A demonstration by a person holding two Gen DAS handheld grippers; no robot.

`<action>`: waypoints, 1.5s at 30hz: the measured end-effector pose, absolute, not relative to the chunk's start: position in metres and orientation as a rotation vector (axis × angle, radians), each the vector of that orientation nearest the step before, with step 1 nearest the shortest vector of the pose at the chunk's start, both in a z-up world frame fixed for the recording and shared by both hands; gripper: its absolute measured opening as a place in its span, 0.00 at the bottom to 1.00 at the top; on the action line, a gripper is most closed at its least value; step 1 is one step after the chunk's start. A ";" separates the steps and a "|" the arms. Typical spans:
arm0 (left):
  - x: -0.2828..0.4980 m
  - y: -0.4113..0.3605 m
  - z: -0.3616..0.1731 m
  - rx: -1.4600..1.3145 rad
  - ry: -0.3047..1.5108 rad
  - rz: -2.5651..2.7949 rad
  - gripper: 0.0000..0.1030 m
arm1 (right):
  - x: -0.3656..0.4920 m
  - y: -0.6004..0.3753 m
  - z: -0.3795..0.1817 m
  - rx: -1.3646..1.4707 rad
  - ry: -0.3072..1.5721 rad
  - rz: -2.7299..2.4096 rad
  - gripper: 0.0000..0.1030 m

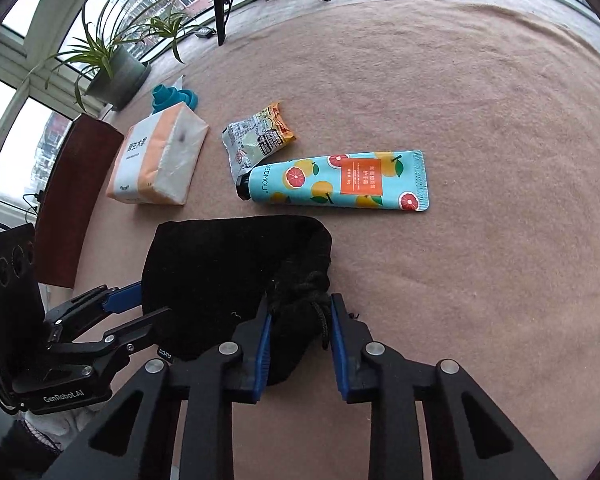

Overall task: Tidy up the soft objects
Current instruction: 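Move the left tool to the black cloth bag and close on it, then carry the black cloth bag with the left tool over the box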

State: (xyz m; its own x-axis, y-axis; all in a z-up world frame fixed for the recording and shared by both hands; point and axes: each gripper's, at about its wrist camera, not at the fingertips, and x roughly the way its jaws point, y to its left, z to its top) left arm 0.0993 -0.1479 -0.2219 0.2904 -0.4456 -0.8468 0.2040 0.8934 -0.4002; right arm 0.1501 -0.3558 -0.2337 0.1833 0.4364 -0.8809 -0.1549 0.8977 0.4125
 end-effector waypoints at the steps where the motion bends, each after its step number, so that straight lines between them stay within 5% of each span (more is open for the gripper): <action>1: 0.099 -0.147 -0.221 -0.233 1.201 -0.441 0.42 | 0.150 -0.355 -0.233 0.254 1.324 0.422 0.22; 19: 0.076 -0.083 -0.149 -0.293 1.052 -0.440 0.37 | 0.134 -0.293 -0.160 0.239 1.190 0.510 0.20; 45: 0.051 0.157 -0.089 -0.453 0.809 -0.165 0.37 | 0.144 -0.027 -0.072 -0.020 1.014 0.800 0.20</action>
State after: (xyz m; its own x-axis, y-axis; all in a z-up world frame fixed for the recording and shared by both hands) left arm 0.0512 0.1571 -0.0889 0.6834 -0.3120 -0.6599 -0.0281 0.8921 -0.4509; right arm 0.1436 -0.0268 -0.0718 0.2753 0.5866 -0.7617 -0.6043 0.7218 0.3374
